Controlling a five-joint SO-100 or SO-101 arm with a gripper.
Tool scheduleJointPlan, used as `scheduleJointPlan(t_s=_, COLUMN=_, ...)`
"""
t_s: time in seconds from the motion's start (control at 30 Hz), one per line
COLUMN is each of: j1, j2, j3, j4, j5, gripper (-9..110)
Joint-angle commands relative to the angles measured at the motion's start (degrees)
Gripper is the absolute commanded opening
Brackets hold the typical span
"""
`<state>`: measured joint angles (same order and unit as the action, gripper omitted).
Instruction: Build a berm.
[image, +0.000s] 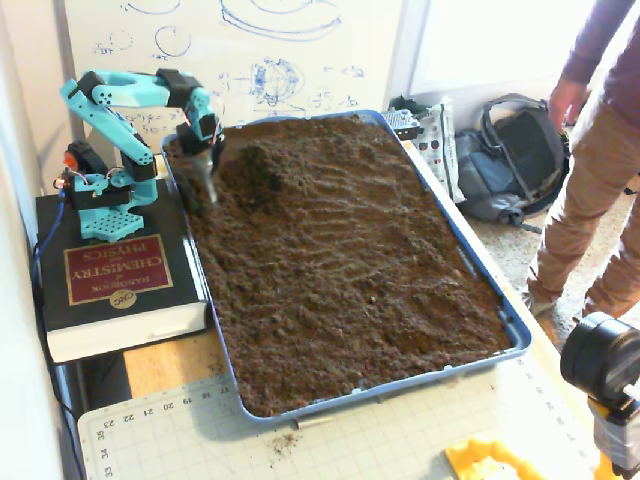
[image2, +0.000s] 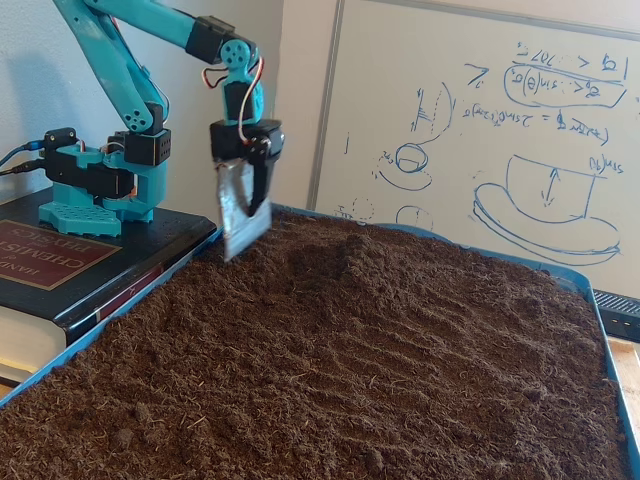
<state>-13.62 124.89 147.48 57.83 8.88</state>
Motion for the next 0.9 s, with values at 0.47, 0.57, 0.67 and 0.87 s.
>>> scheduleJointPlan(t_s=0.47, j1=1.14, j2=-29.79, j3=-14.77, j4=-26.02, j5=-0.7, gripper=0)
scheduleJointPlan(t_s=0.57, j1=1.14, j2=-32.26, j3=-20.39, j4=-28.48, j5=-0.7, gripper=0)
scheduleJointPlan(t_s=0.67, j1=1.14, j2=-33.93, j3=-25.58, j4=-28.65, j5=-0.62, gripper=0)
scheduleJointPlan(t_s=0.87, j1=1.32, j2=-34.72, j3=-32.87, j4=-29.09, j5=-0.62, gripper=0)
